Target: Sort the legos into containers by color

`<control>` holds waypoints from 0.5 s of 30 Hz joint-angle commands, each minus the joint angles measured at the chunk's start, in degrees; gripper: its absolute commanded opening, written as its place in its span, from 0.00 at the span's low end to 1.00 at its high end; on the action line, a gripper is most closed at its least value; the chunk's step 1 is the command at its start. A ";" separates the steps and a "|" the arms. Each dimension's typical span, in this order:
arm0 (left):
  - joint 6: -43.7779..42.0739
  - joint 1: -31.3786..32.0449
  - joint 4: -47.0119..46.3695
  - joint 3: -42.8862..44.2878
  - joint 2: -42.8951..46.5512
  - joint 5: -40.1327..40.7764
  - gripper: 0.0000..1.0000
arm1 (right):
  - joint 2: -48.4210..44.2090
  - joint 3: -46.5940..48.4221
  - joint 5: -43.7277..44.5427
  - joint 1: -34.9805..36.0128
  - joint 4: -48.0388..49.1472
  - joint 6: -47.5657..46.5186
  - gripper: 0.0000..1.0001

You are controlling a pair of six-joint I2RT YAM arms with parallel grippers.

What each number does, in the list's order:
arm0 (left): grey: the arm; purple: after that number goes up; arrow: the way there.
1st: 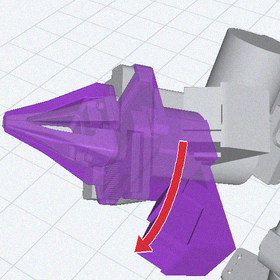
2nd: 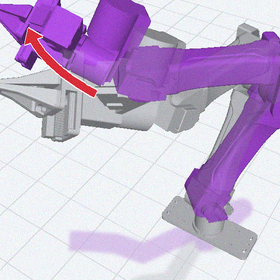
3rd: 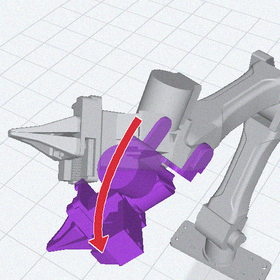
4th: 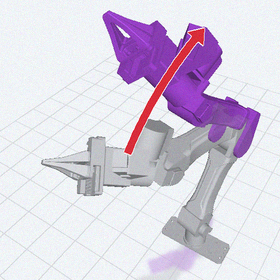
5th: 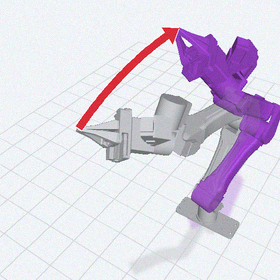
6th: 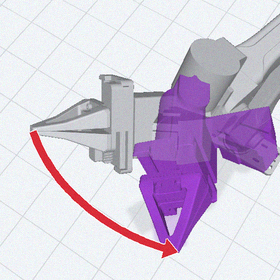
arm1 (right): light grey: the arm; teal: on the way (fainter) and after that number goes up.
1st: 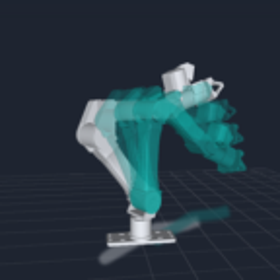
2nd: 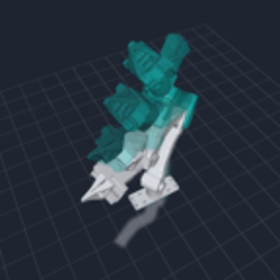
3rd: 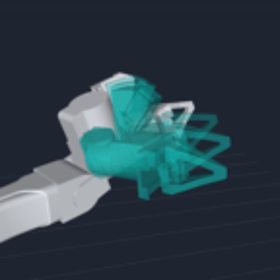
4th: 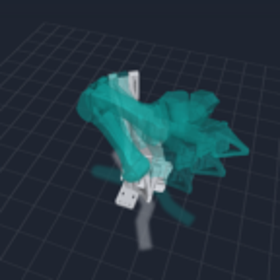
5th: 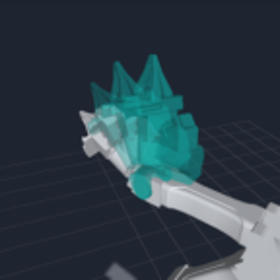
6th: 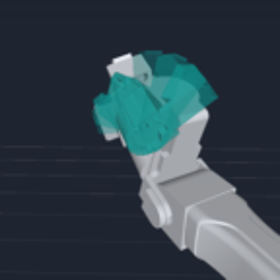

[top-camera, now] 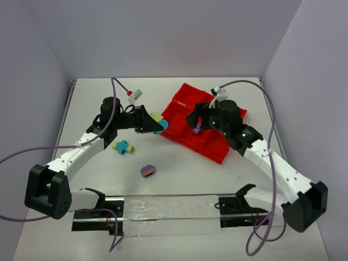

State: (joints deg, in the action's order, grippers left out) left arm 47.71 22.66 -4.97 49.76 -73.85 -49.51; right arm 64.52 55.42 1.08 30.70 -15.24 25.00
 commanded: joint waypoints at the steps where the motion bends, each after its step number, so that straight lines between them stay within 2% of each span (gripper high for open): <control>1: -1.36 2.07 -6.86 2.34 -1.20 -7.16 0.00 | -6.39 -1.95 -21.15 -1.29 10.06 -1.61 0.85; 3: -2.32 2.98 -7.24 2.53 -1.54 -8.81 0.00 | -6.00 0.13 -26.73 -1.51 9.39 -1.28 0.85; 10: -3.79 4.58 -8.19 2.40 -0.98 -10.82 0.00 | -1.05 5.61 -36.73 -1.52 8.06 -0.06 0.86; 15: -2.66 4.59 -10.00 2.01 -0.25 -11.38 0.00 | -0.10 3.21 -40.76 -1.50 12.50 3.42 0.86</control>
State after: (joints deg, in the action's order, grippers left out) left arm 45.79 27.03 -9.82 49.76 -75.42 -58.44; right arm 64.24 57.81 -33.16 29.57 -7.99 25.89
